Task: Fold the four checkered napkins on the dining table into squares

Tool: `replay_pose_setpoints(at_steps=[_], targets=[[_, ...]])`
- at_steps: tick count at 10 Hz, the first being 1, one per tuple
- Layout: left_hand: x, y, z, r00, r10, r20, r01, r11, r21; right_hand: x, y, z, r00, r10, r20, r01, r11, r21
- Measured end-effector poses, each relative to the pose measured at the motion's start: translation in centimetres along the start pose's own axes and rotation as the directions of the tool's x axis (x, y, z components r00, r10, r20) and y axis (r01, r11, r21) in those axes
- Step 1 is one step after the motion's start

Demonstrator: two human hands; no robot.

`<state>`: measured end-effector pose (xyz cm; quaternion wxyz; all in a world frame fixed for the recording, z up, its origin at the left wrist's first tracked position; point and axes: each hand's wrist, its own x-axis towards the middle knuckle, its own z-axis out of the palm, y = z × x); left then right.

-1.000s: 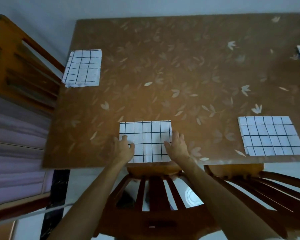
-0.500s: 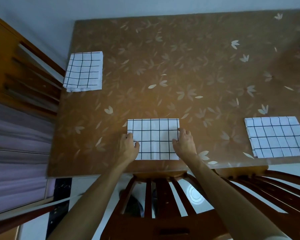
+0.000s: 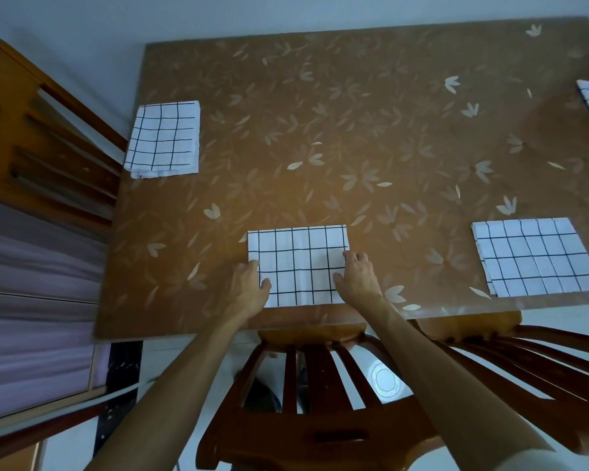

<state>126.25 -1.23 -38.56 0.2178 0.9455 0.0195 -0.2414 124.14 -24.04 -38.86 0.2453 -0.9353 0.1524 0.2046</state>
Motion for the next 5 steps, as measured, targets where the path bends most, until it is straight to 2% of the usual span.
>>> replay_pose_setpoints(at_steps=[2,4,5], targets=[[-1.1,0.6,-0.7,1.000,-0.016,-0.002,0.017,0.998,0.059,-0.8,0.7,-1.0,1.000,-0.013,0.002,0.013,0.999,-0.048],[-3.2,2.0,-2.7,0.997,0.000,-0.077,0.009,0.992,0.123,-1.9,0.5,-3.4,0.995,-0.104,0.005,0.103,0.981,-0.165],[-4.5,2.4,-3.4,0.994,0.003,-0.106,0.013,0.989,0.150,-2.9,-0.1,-4.3,0.986,-0.161,-0.042,0.152,0.973,-0.175]])
